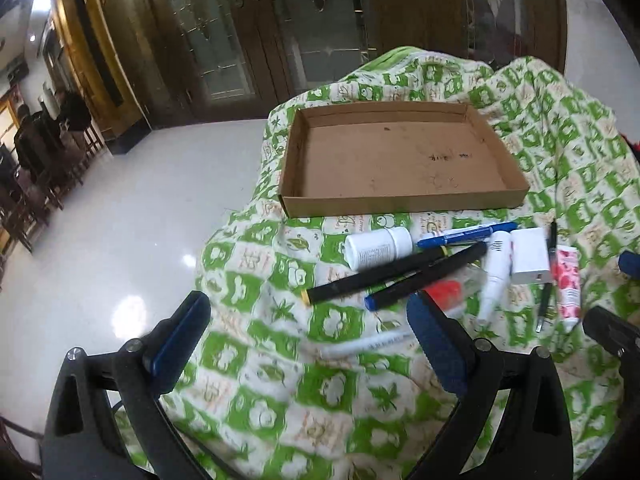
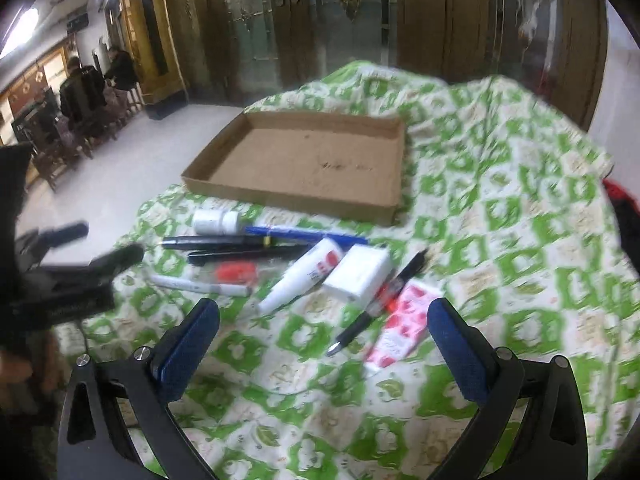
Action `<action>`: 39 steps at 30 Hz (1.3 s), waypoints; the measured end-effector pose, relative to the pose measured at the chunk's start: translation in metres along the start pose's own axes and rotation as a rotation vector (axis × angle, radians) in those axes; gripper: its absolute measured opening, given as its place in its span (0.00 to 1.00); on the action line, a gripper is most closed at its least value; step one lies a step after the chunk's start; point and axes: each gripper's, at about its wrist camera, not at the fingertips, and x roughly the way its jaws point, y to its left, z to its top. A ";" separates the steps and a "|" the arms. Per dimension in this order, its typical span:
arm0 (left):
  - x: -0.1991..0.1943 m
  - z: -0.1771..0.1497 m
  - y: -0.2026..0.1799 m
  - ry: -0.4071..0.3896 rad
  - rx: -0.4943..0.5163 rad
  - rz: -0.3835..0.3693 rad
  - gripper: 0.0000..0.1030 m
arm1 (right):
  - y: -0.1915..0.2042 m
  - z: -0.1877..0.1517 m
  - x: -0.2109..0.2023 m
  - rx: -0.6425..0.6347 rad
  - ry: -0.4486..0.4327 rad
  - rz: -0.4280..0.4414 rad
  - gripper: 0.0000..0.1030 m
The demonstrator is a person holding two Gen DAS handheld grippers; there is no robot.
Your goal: Organize rigid objects
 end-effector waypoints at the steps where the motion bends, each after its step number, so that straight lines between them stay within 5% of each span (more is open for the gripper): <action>1: 0.009 -0.001 0.001 0.027 -0.003 -0.024 0.97 | -0.002 -0.001 0.004 0.015 0.019 0.008 0.99; 5: 0.022 -0.007 -0.009 0.101 0.004 -0.067 0.97 | -0.006 -0.003 0.011 0.056 0.065 0.026 0.99; 14: 0.016 -0.012 -0.010 0.101 -0.042 -0.122 0.97 | -0.002 0.000 0.013 0.054 0.101 0.064 0.99; 39: 0.026 -0.015 -0.024 0.165 0.034 -0.113 0.97 | -0.001 -0.004 0.012 0.058 0.120 0.047 0.99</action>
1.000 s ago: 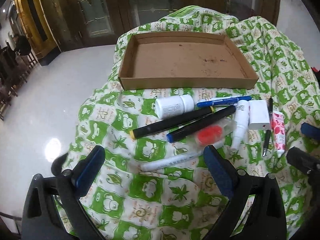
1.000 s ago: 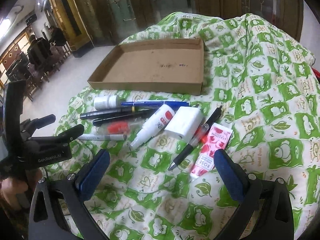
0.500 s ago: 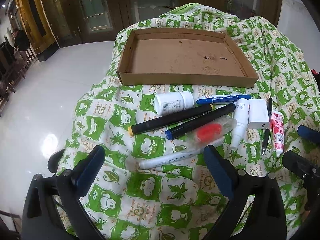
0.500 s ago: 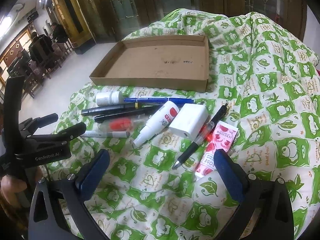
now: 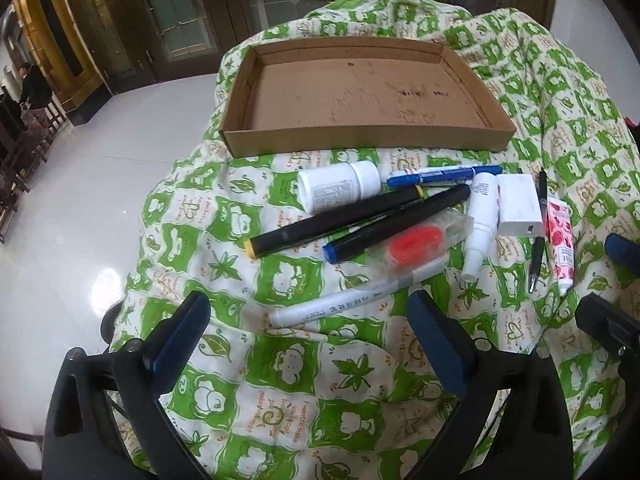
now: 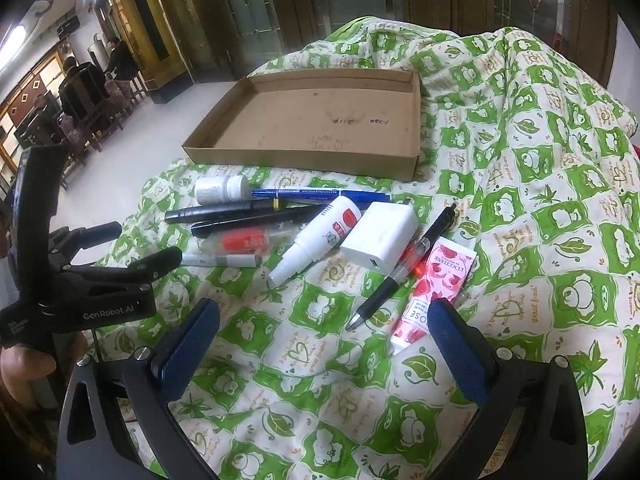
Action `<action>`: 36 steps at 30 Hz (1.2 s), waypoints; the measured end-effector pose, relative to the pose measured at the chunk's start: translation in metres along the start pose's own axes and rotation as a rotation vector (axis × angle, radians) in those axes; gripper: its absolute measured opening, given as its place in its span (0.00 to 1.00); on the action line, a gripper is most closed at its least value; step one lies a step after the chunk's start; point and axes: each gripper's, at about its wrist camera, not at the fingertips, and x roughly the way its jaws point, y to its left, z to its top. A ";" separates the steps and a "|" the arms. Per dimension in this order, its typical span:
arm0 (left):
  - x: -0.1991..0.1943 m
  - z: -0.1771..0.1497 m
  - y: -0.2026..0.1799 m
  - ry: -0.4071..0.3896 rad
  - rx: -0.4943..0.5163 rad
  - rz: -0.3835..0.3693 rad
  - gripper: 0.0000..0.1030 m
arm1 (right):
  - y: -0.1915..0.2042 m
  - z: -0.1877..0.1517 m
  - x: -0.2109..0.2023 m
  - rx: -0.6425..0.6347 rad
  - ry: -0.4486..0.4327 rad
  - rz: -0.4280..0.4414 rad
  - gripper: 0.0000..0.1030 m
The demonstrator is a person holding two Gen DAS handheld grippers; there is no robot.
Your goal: Organize rigid objects
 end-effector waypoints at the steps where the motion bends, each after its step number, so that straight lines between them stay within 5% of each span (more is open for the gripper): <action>1: 0.000 0.000 -0.001 0.002 0.006 -0.010 0.97 | 0.001 0.000 0.000 0.003 -0.001 0.000 0.99; 8: 0.009 0.011 -0.006 0.083 0.112 -0.091 0.96 | 0.000 0.000 -0.001 0.016 -0.001 0.013 0.99; 10: 0.011 0.015 -0.007 0.039 0.149 -0.032 0.96 | -0.001 0.000 -0.001 0.023 0.000 0.017 0.99; 15: 0.028 0.021 -0.006 0.089 0.291 0.019 0.96 | -0.005 0.001 0.001 0.042 0.001 0.021 0.99; 20: 0.051 0.019 -0.012 0.160 0.339 -0.034 0.95 | -0.006 0.003 0.005 0.047 0.010 0.019 0.99; 25: 0.075 0.013 -0.033 0.232 0.409 -0.007 0.83 | -0.013 0.007 0.007 0.067 0.008 0.031 0.99; 30: 0.072 0.010 -0.047 0.228 0.386 -0.046 0.36 | -0.017 0.010 0.006 0.083 -0.001 0.049 0.99; 32: 0.070 0.005 -0.056 0.236 0.349 -0.059 0.25 | -0.019 0.012 0.008 0.090 0.002 0.061 0.96; 36: 0.068 -0.006 -0.068 0.280 0.245 -0.120 0.18 | -0.027 0.020 0.021 0.163 0.047 0.139 0.70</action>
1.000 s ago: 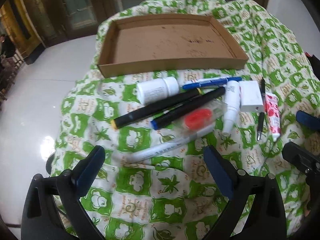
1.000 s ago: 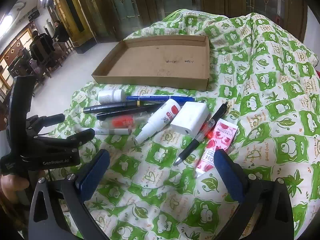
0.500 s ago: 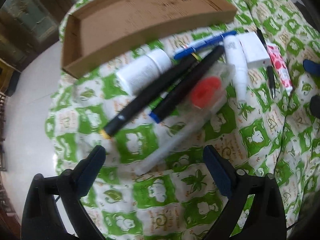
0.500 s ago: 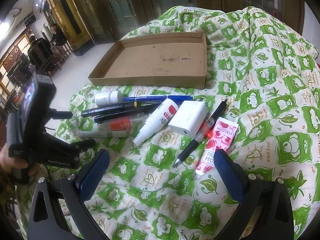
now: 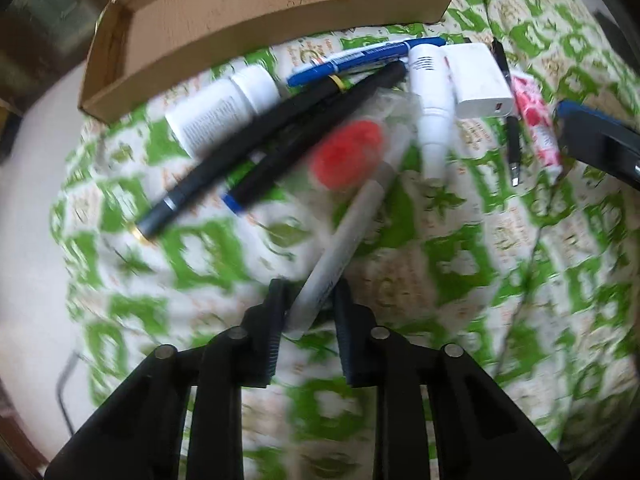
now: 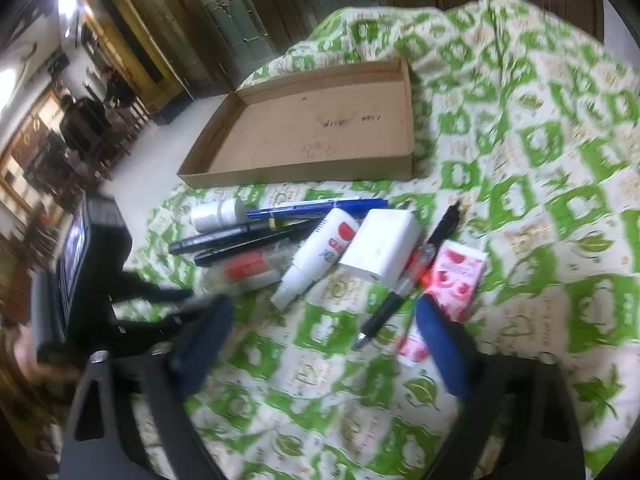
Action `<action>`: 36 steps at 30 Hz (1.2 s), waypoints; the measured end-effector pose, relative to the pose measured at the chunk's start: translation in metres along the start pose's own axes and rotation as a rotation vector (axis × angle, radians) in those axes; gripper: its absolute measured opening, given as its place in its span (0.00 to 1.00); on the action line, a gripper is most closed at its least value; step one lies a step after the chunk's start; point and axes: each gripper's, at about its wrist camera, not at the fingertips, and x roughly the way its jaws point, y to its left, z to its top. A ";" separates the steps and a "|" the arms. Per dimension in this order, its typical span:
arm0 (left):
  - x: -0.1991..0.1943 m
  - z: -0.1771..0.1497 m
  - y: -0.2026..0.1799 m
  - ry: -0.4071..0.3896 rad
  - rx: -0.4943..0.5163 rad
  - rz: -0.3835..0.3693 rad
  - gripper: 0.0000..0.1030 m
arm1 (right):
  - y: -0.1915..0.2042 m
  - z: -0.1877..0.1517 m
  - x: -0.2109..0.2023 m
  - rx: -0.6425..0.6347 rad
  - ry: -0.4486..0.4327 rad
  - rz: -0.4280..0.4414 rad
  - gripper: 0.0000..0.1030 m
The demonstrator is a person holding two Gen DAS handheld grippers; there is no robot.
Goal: Organize rigid objects
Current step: 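Grasp the white marker with the left gripper while the right gripper grasps the white spray bottle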
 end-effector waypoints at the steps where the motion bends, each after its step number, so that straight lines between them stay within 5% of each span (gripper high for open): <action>1: 0.001 -0.003 -0.004 0.007 -0.026 -0.021 0.17 | -0.004 0.002 0.005 0.033 0.021 0.028 0.64; 7: 0.013 -0.032 -0.034 -0.018 -0.078 -0.015 0.14 | -0.013 0.012 0.039 0.192 0.125 0.159 0.50; 22: 0.045 -0.010 -0.044 -0.046 -0.150 -0.026 0.20 | -0.020 0.029 0.100 0.380 0.183 0.196 0.40; 24: 0.045 0.010 -0.042 -0.052 -0.153 -0.029 0.20 | -0.022 0.029 0.101 0.385 0.188 0.200 0.37; 25: 0.047 0.009 -0.045 -0.058 -0.156 -0.027 0.20 | -0.024 0.030 0.100 0.381 0.192 0.191 0.26; 30: 0.036 -0.008 -0.049 -0.032 -0.175 -0.080 0.11 | -0.030 0.019 0.095 0.366 0.258 0.228 0.26; 36: 0.050 -0.033 -0.073 -0.010 -0.133 -0.057 0.11 | -0.010 -0.013 0.087 0.261 0.357 0.234 0.26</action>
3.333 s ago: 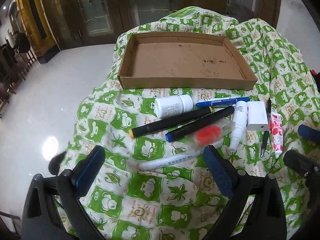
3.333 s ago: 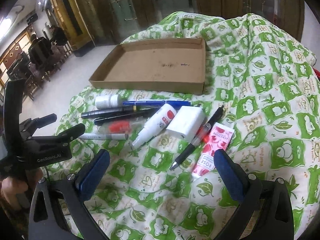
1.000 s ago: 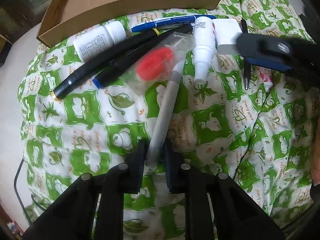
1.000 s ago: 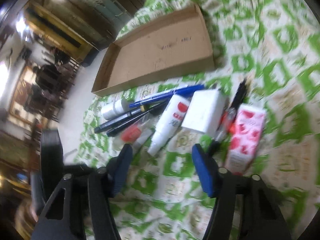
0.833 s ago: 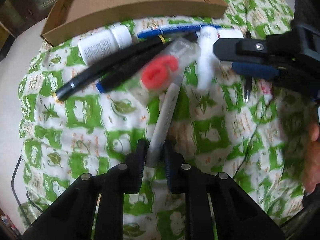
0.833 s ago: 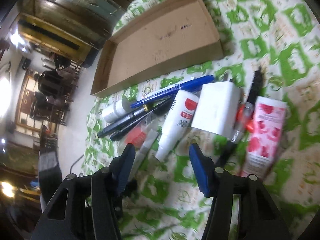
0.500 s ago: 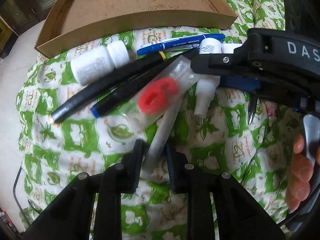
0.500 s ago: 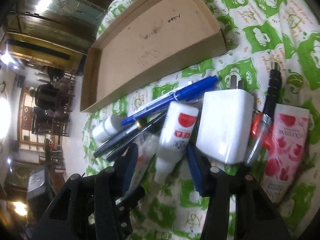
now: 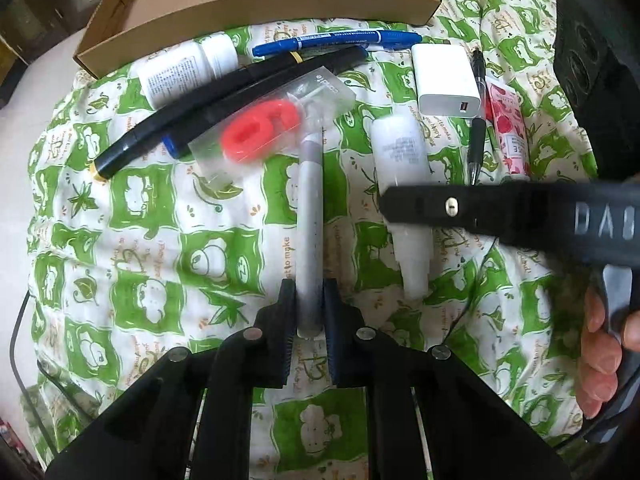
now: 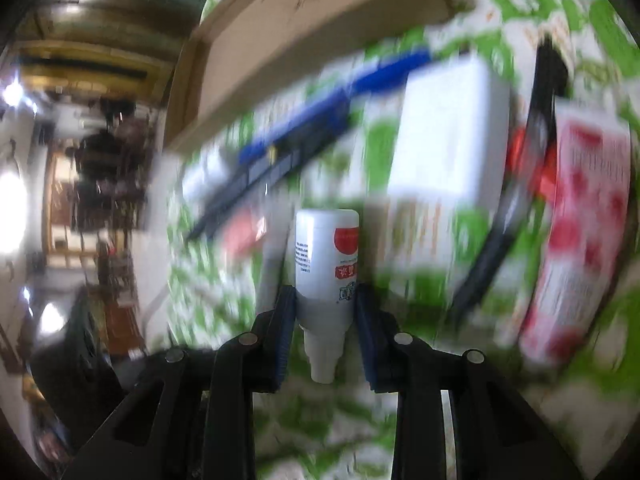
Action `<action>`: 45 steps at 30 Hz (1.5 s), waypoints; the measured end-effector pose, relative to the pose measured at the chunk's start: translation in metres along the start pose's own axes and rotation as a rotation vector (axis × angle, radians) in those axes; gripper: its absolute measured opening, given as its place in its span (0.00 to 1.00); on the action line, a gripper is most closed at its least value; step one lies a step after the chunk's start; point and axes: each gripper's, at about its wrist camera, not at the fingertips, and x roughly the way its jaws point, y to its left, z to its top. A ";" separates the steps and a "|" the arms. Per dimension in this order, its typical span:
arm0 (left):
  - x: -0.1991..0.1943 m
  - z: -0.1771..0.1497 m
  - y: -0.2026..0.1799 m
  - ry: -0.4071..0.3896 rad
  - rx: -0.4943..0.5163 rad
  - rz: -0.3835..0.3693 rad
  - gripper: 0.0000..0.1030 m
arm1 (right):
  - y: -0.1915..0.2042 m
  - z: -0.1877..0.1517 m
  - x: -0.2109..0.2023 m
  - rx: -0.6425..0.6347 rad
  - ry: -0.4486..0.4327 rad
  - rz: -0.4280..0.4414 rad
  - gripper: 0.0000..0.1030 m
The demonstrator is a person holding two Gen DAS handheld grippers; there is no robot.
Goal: Organize rigid objects
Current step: 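Grasp the white marker with the left gripper while the right gripper grasps the white spray bottle, then lift the marker with the left gripper while the right gripper carries the bottle toward the tray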
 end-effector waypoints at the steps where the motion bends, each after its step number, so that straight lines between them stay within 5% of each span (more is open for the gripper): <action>1: 0.003 0.001 -0.001 -0.002 -0.007 0.004 0.11 | 0.002 -0.003 0.001 -0.013 0.000 -0.013 0.26; 12: 0.010 0.073 -0.007 -0.047 0.044 0.104 0.16 | -0.004 0.001 -0.003 0.009 -0.032 -0.011 0.26; 18: 0.026 0.096 0.010 -0.084 0.015 0.081 0.12 | -0.007 0.006 0.003 0.014 -0.026 -0.002 0.26; 37: -0.014 0.073 0.046 -0.230 -0.068 -0.003 0.10 | 0.011 0.003 -0.028 -0.096 -0.147 -0.032 0.26; 45: -0.075 0.044 0.034 -0.294 -0.088 -0.042 0.10 | 0.015 0.005 -0.036 -0.121 -0.191 -0.051 0.26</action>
